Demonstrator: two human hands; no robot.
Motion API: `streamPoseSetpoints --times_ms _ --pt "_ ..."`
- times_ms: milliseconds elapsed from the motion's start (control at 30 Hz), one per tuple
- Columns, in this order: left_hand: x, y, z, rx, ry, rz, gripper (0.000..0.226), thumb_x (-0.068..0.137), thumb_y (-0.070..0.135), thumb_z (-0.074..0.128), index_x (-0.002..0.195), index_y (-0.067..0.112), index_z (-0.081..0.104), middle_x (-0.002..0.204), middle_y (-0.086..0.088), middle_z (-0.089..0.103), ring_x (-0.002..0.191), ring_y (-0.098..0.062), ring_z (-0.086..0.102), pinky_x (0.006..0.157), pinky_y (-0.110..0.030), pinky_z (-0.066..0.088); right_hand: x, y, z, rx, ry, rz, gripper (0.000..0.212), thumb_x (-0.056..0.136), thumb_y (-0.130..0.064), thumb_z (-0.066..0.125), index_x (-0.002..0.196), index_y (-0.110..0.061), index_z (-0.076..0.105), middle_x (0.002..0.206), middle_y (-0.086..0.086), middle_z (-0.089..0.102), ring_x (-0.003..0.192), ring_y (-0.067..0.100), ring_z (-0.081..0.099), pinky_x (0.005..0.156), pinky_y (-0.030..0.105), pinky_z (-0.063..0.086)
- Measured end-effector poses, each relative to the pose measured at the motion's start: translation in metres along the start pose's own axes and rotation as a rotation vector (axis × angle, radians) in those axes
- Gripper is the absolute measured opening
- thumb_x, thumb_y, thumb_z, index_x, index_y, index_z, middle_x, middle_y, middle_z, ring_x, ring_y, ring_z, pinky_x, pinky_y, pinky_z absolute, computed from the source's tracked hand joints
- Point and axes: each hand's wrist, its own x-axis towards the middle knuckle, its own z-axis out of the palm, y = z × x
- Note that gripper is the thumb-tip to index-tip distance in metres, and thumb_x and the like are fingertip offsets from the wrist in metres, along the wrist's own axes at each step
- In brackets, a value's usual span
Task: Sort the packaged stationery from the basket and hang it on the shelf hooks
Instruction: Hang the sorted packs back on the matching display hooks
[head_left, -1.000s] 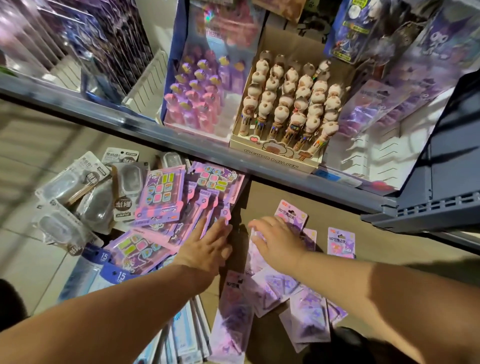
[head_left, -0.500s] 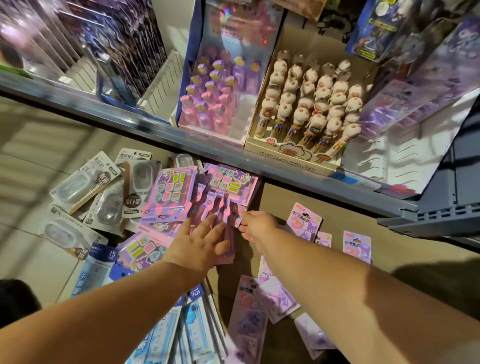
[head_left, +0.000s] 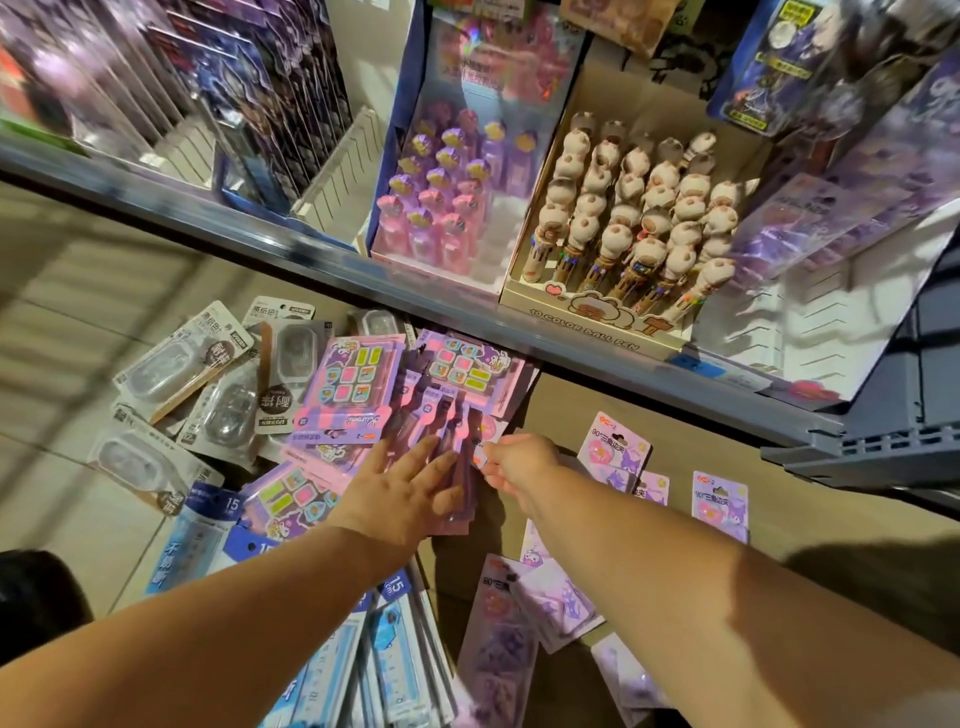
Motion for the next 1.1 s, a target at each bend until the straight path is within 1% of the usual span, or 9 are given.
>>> streamPoseSetpoints --times_ms 233,400,533,667,733,833,900,967,1100 --pt "0.001 0.002 0.004 0.064 -0.023 -0.009 0.066 0.102 0.021 0.039 0.154 0.035 0.000 0.163 -0.001 -0.017 0.148 -0.029 -0.020 0.115 -0.060 -0.006 -0.023 0.013 -0.021 -0.027 0.024 0.043 0.034 0.094 -0.003 0.057 0.127 0.005 0.050 0.075 0.008 0.056 0.065 0.014 0.056 0.065 0.024 0.053" --pt "0.002 0.001 0.006 0.008 -0.019 -0.004 0.060 0.104 0.034 0.035 0.154 0.036 0.003 0.163 0.000 -0.016 0.148 -0.027 -0.020 0.115 -0.059 -0.007 -0.044 0.020 -0.035 -0.181 -0.042 0.122 0.030 0.098 -0.003 0.051 0.127 0.005 0.051 0.080 0.012 0.057 0.092 0.024 0.065 0.084 0.029 0.055" --pt "0.001 0.002 0.007 -0.103 0.005 -0.037 0.063 0.097 0.065 0.018 0.154 0.037 0.012 0.163 0.006 -0.012 0.148 -0.021 -0.020 0.118 -0.056 -0.011 -0.057 0.033 -0.058 -0.298 -0.051 0.156 0.022 0.099 -0.005 0.048 0.118 0.007 0.053 0.082 0.012 0.058 0.072 0.022 0.064 0.045 0.024 0.055" --pt "-0.001 0.017 0.019 -0.283 0.424 0.035 0.088 0.092 0.071 -0.002 0.132 0.022 0.059 0.140 -0.007 0.056 0.133 -0.032 0.049 0.111 -0.052 0.033 -0.085 0.048 -0.089 -0.436 -0.137 0.065 0.010 0.099 -0.009 0.048 0.106 -0.002 0.051 0.084 0.011 0.056 0.070 0.016 0.063 0.062 0.024 0.059" --pt "-0.001 0.034 0.036 -0.601 0.591 0.049 0.092 0.087 0.081 0.012 0.123 0.015 0.064 0.118 -0.006 0.068 0.111 -0.029 0.064 0.094 -0.041 0.052 -0.102 0.057 -0.101 -0.468 -0.197 0.000 0.005 0.098 -0.010 0.051 0.095 -0.006 0.051 0.081 0.010 0.056 0.069 0.015 0.062 0.064 0.024 0.058" --pt "-0.017 0.062 0.029 -1.563 0.169 -0.106 0.103 0.062 0.089 0.055 0.136 0.018 0.045 0.124 -0.002 0.063 0.112 -0.020 0.062 0.090 -0.030 0.049 -0.116 0.063 -0.102 -0.444 -0.317 -0.019 0.015 0.097 -0.008 0.052 0.084 -0.011 0.046 0.077 0.007 0.053 0.062 0.010 0.060 0.057 0.020 0.052" --pt "-0.016 0.072 0.027 -2.116 -0.017 -0.175 0.072 0.074 0.050 0.076 0.128 0.010 0.051 0.113 -0.008 0.071 0.098 -0.022 0.069 0.076 -0.028 0.053 -0.119 0.065 -0.096 -0.488 -0.398 -0.040 0.017 0.096 -0.008 0.054 0.082 -0.013 0.046 0.079 0.006 0.054 0.061 0.009 0.061 0.055 0.019 0.050" --pt "-0.015 0.072 0.025 -2.322 -0.049 -0.204 0.030 0.086 0.012 0.068 0.114 0.005 0.062 0.099 -0.013 0.074 0.081 -0.024 0.072 0.064 -0.029 0.055 -0.118 0.068 -0.089 -0.536 -0.418 -0.066 0.012 0.094 -0.011 0.060 0.086 -0.016 0.053 0.080 0.004 0.059 0.061 0.009 0.060 0.054 0.019 0.049" --pt "-0.011 0.057 0.026 -2.289 0.003 -0.223 0.023 0.087 -0.006 0.060 0.109 0.002 0.064 0.092 -0.016 0.074 0.071 -0.025 0.072 0.058 -0.030 0.056 -0.099 0.058 -0.102 -0.750 -0.018 -0.410 0.014 0.090 -0.030 0.066 0.085 -0.019 0.059 0.080 -0.003 0.058 0.074 0.013 0.056 0.060 0.016 0.042"
